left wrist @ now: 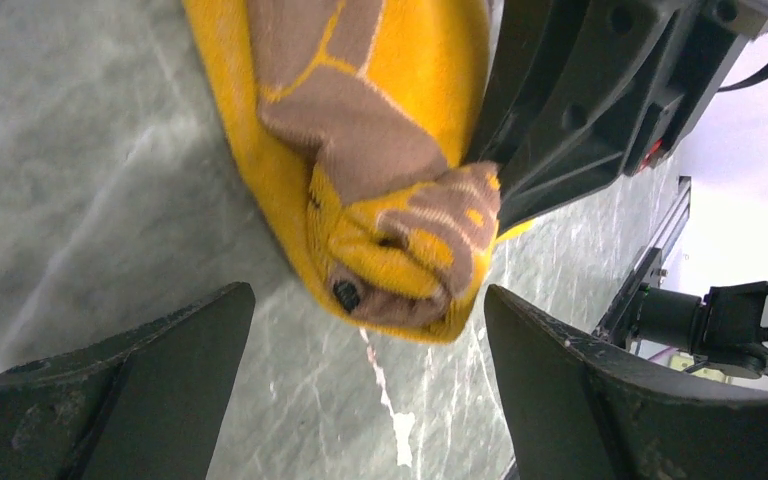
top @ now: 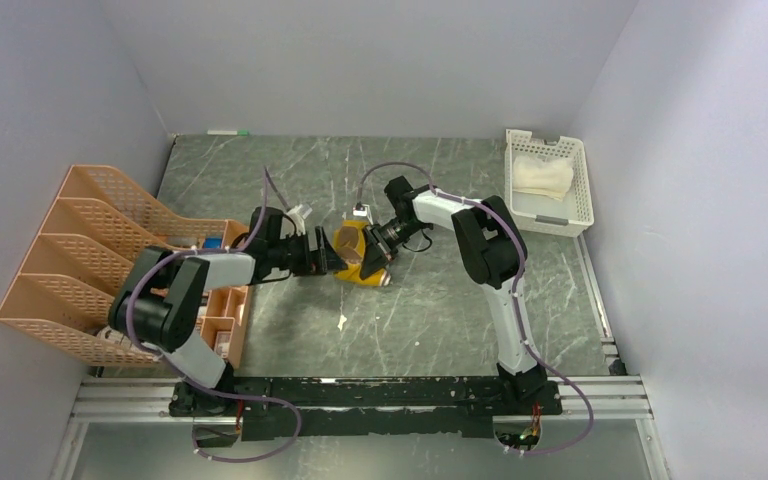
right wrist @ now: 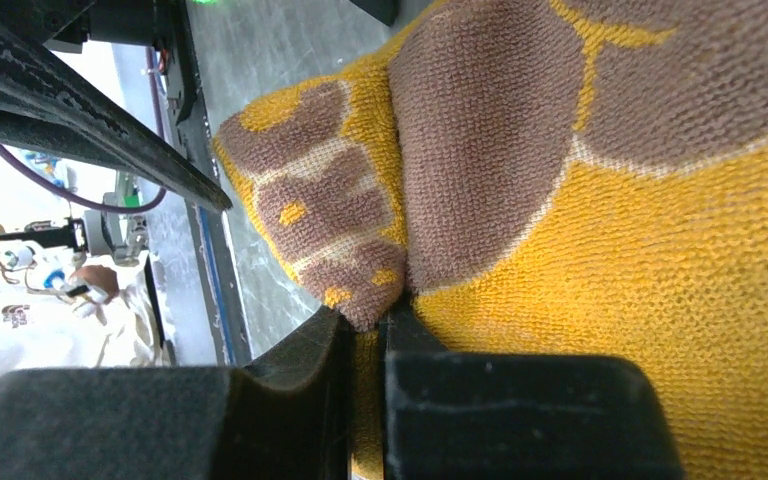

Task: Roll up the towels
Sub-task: Roll the towel at the center of the board.

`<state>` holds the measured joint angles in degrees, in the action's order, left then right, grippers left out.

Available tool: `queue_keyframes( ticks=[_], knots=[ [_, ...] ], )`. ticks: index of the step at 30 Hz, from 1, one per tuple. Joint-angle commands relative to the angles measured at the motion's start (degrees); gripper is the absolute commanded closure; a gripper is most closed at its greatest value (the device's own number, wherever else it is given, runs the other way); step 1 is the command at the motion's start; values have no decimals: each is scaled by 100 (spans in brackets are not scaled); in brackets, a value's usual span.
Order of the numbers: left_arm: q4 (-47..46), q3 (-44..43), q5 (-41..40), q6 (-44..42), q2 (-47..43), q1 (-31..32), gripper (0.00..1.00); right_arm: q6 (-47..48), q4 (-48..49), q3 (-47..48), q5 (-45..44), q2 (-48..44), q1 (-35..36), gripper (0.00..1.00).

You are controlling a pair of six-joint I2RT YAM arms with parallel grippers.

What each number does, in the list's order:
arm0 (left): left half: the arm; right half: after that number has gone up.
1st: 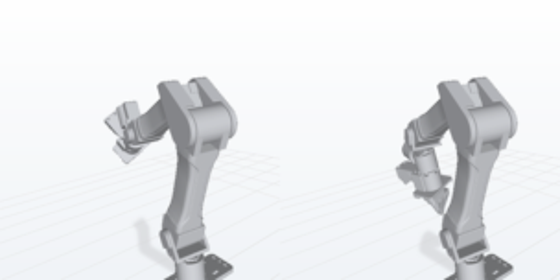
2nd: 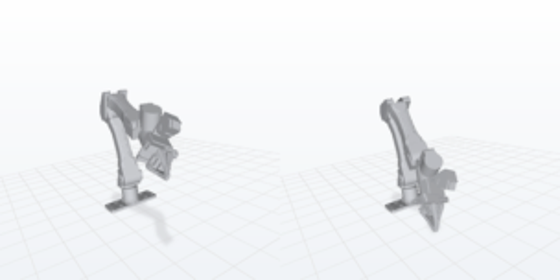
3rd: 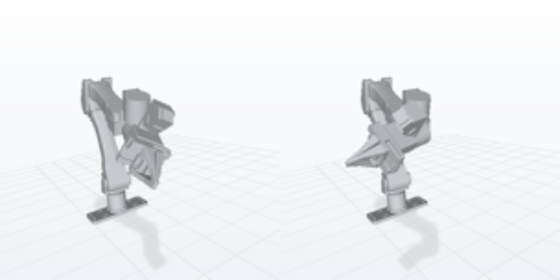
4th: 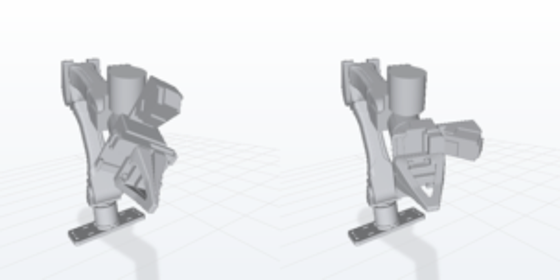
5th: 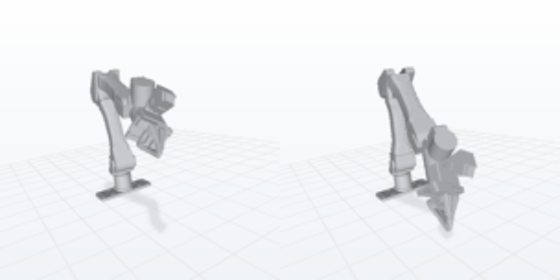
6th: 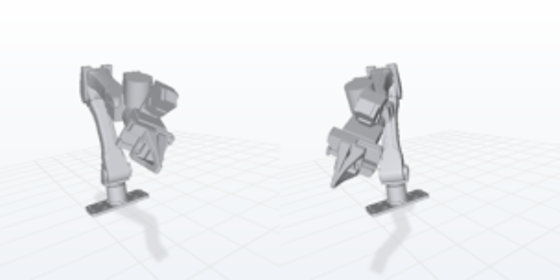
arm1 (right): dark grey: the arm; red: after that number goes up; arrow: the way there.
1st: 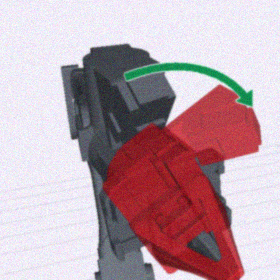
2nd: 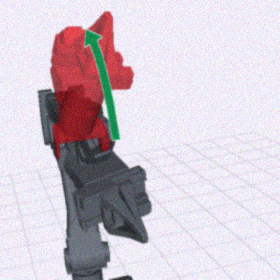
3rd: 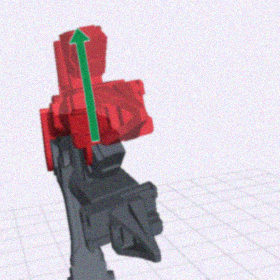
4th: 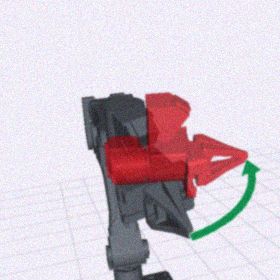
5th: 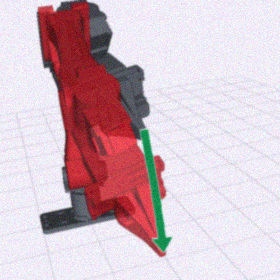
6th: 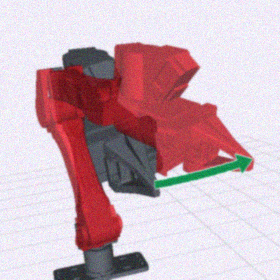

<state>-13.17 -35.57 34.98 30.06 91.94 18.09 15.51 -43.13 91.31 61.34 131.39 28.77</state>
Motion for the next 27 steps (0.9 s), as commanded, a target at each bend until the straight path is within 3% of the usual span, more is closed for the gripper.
queue_keyframes(
  ticks=[1,6,8,15,18,20,21,22,23,24,27],
  knots=[
    [-612,-98,271,138,546,115,1,-94,-46,-101,-54,-166,-18,100],
    [-743,-213,239,201,883,164,3,-58,-97,-58,-52,-145,-19,100],
    [-703,-245,208,188,1011,168,11,-57,-95,-46,-45,-141,-21,100],
    [-853,-83,317,191,1224,162,47,-111,-63,45,-48,-177,-23,100],
    [-921,-30,366,210,1244,161,84,-172,-44,113,-65,-152,-28,100],
    [-958,-33,421,220,1282,160,93,-211,-41,193,-129,-136,-28,100],
    [-932,-60,437,231,1311,159,93,-214,12,191,-189,-174,-22,59],
    [-870,-116,443,217,1357,160,93,-226,103,175,-333,-255,-21,31],
    [-819,-177,460,205,1399,160,93,-301,254,132,-538,-386,-22,14],
    [-794,-220,485,200,1456,156,93,-409,397,102,-861,-547,-22,4],
    [-654,-397,553,187,1564,142,93,-866,896,-11,-2423,-1231,-24,0]
  ],
)
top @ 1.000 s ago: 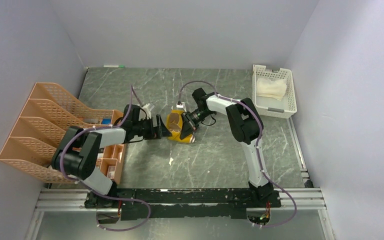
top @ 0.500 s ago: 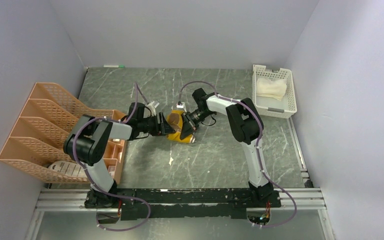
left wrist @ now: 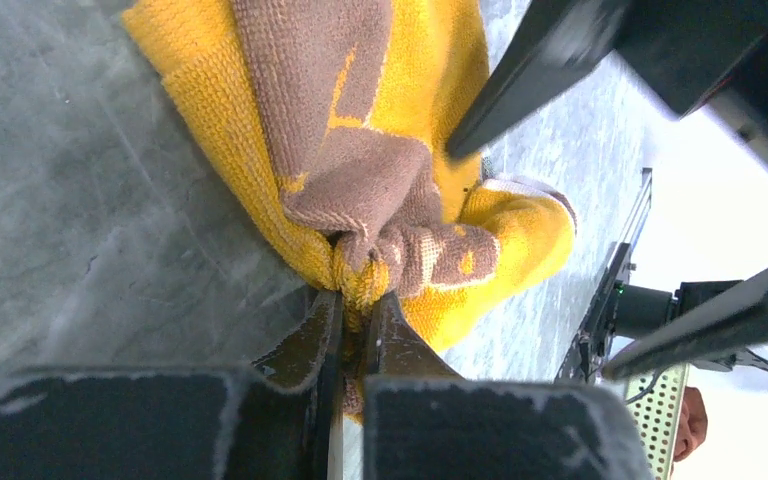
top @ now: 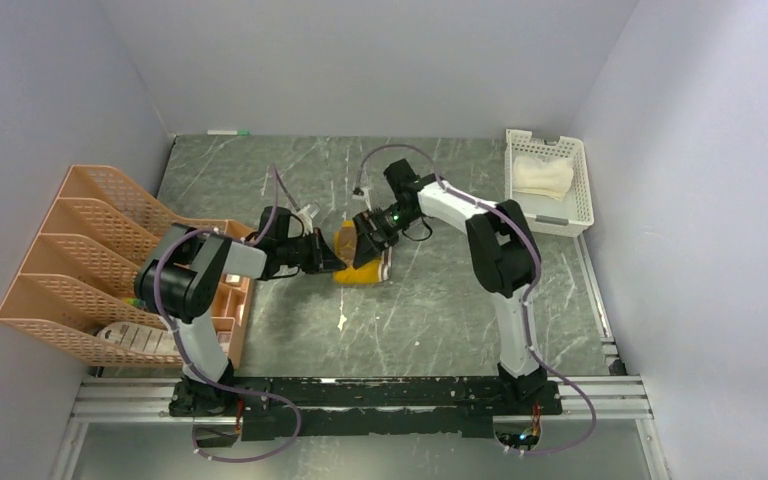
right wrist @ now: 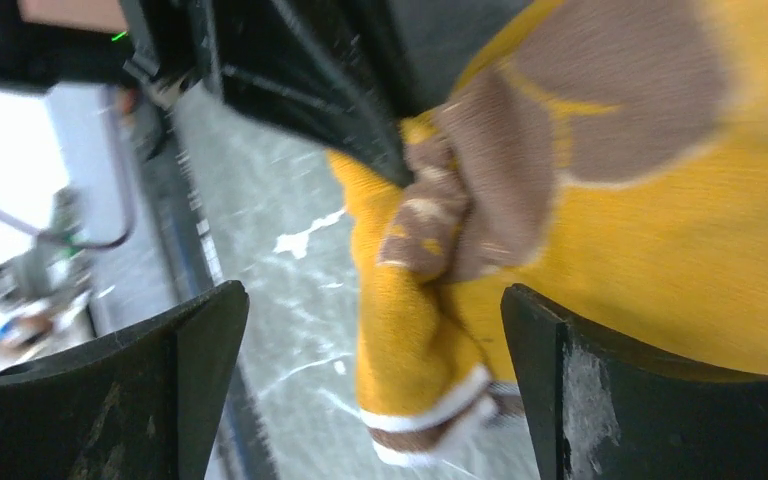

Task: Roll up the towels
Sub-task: Roll the towel at the center of the board.

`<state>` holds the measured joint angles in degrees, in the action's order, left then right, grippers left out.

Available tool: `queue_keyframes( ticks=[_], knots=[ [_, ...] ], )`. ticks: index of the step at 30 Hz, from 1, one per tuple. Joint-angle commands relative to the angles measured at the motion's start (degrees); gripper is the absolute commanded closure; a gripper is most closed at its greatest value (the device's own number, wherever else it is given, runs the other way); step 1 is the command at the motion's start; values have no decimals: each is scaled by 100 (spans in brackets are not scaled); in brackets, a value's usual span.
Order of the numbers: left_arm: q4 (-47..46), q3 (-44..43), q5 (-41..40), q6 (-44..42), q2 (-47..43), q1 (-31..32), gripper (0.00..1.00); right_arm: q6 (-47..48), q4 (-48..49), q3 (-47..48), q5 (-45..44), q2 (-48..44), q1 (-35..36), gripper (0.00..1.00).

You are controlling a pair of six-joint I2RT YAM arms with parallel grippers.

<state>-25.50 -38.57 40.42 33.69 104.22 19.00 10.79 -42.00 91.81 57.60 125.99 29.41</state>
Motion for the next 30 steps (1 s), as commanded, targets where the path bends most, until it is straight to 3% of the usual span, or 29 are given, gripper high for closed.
queue_keyframes(
  ticks=[1,5,10,15,18,24,30],
  knots=[
    [593,-143,50,-162,358,51,93,-441,910,-107,-2581,-935,-85,0],
    [916,-407,52,-145,412,51,93,-146,2308,-1328,-4670,-2740,343,0],
    [1340,-675,85,65,567,33,93,-16,3259,-2909,-5475,-3962,841,0],
    [2008,-1002,164,-4,752,26,93,1677,4796,-4721,-7115,-4726,2612,0],
    [2023,-1009,200,37,749,23,93,2563,5308,-5168,-6855,-4775,2882,0],
    [1992,-1026,352,70,768,15,93,3275,5202,-4742,-6960,-4056,2923,1],
    [2011,-1119,552,16,825,7,93,3786,5818,-4538,-7056,-3242,2922,5]
  ],
)
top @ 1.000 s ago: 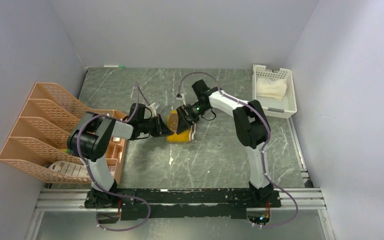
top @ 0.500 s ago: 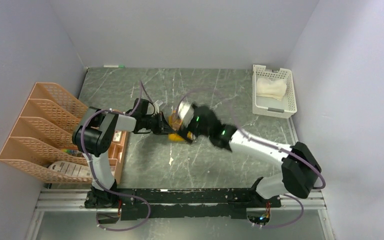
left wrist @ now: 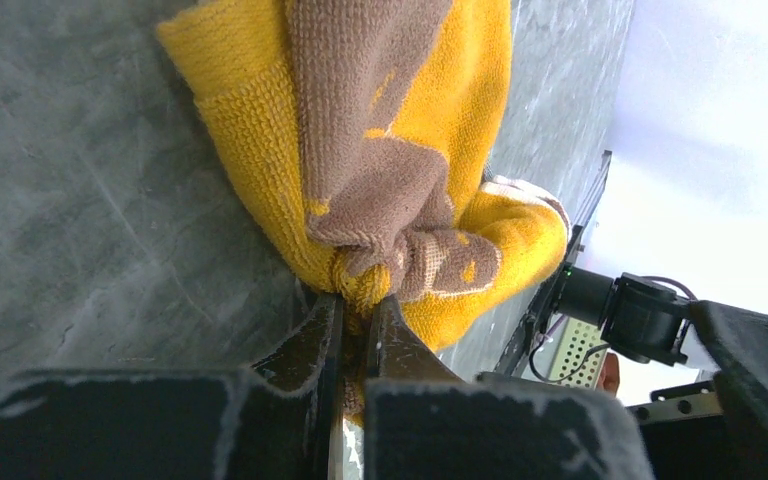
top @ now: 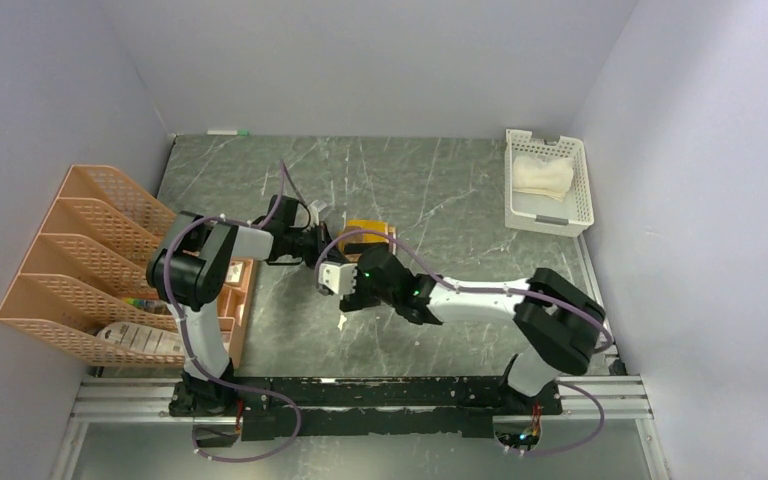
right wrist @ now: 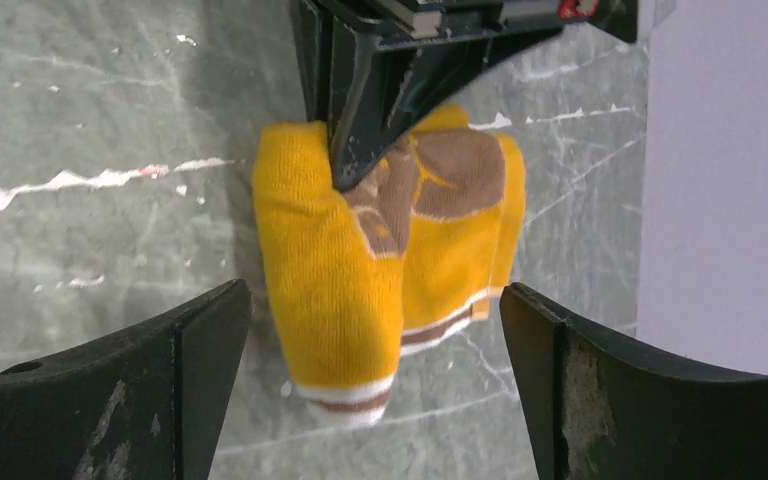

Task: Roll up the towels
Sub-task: Roll the towel at the center of the board.

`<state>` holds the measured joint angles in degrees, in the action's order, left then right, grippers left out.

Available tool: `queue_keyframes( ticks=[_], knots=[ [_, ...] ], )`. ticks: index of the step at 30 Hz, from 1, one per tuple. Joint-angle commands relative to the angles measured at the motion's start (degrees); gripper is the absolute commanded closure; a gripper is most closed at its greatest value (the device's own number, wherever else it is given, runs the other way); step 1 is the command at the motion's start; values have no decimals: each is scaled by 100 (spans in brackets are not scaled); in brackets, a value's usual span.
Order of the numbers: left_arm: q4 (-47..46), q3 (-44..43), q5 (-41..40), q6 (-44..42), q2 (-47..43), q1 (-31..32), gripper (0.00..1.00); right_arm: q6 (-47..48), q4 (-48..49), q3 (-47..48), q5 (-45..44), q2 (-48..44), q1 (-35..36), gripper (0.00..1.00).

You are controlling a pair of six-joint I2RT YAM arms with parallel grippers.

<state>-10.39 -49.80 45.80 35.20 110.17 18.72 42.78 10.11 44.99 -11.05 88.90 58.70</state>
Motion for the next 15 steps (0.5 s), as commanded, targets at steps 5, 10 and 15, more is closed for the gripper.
queue_keyframes(
  ticks=[5,10,15],
  knots=[
    [520,21,27,-153,133,3,93,808,1051,168,-396,1061,-9,9],
    [487,22,82,-117,135,-47,93,758,978,231,-271,1255,-21,13],
    [507,22,127,-121,79,-107,93,667,657,407,-262,1492,-129,26]
  ],
)
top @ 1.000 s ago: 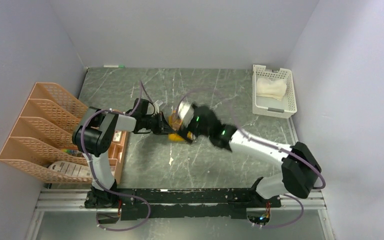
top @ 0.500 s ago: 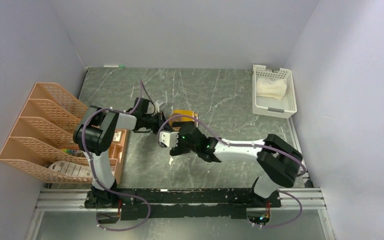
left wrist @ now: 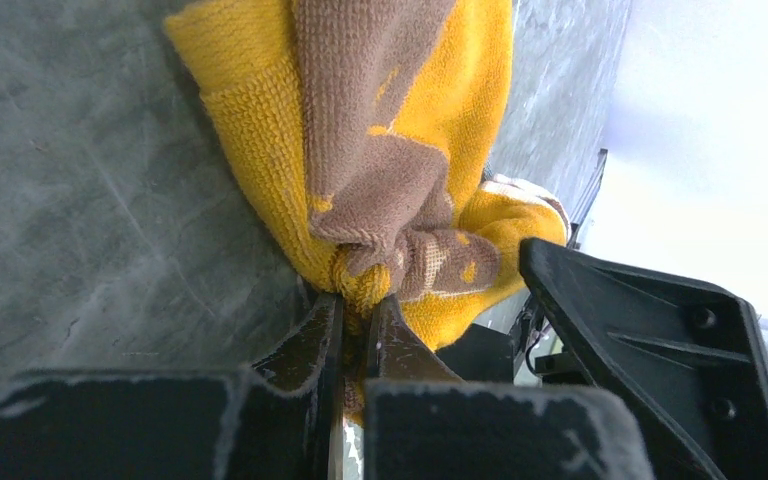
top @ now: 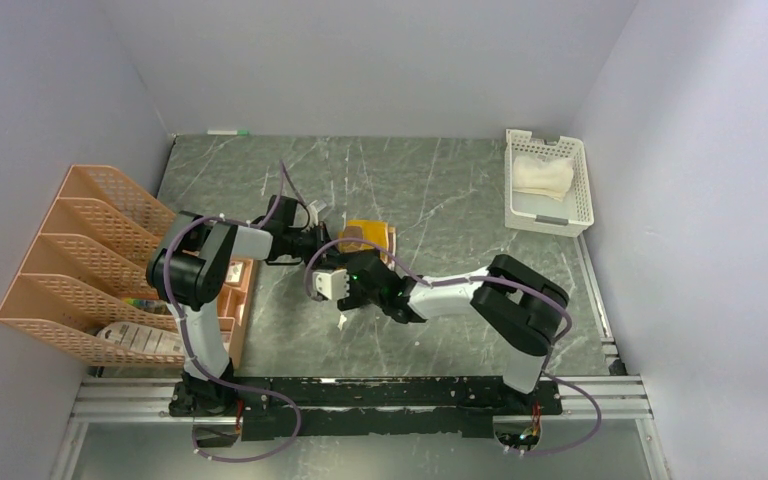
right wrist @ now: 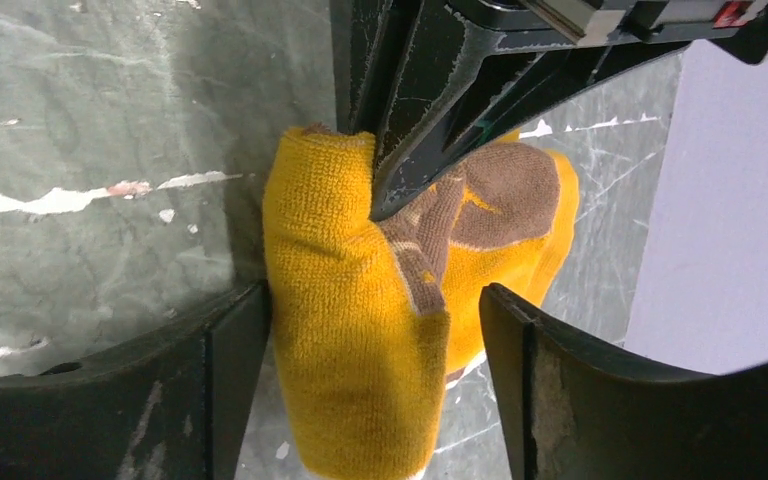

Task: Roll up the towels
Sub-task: Roll the towel at the center of the board.

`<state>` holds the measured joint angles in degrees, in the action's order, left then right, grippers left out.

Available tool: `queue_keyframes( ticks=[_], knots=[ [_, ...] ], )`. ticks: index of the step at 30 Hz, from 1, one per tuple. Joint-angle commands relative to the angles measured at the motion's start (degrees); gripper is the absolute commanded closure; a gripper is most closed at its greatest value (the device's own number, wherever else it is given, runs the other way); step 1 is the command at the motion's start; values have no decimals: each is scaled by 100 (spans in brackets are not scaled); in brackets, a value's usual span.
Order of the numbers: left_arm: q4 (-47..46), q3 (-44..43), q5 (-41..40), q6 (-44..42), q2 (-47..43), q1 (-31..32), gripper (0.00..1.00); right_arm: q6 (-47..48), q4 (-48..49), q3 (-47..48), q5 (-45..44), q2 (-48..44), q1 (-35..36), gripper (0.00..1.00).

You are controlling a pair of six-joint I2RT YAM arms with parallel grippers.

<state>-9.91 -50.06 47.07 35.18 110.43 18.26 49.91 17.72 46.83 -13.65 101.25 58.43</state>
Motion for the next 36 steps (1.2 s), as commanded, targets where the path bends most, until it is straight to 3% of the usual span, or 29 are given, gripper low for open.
queue_keyframes(
  ticks=[1,8,13,17,18,19,20,21,23,27,36],
  knots=[
    [441,57,10,-111,30,-78,93,-89,-192,256,61,290,-159,29],
    [452,9,90,-43,-171,-190,93,-693,-960,661,1431,231,-756,57],
    [560,-151,143,-35,-370,-227,93,-1391,-1807,1431,3196,328,-1515,75],
    [497,-220,284,-7,-595,-274,93,-1997,-2761,2280,4329,771,-1939,85],
    [500,-225,270,6,-691,-293,91,-2113,-2950,2430,4543,876,-1975,84],
    [570,-231,167,2,-823,-308,82,-2184,-3142,2541,4826,965,-1998,84],
    [658,-245,45,-25,-965,-332,61,-2224,-3363,2664,5047,1052,-1998,84],
    [771,-248,-123,-69,-1145,-351,47,-2338,-3523,2728,5272,1119,-1989,84],
    [1009,-245,-410,-150,-1564,-409,35,-2542,-3748,2745,5749,1198,-1992,85],
    [1320,-121,-645,-215,-2102,-590,28,-2938,-4036,2697,6517,1193,-2024,100],
    [1460,1031,-706,-128,-3412,-653,27,-3102,-4534,2726,8284,1587,-2219,100]
  ],
)
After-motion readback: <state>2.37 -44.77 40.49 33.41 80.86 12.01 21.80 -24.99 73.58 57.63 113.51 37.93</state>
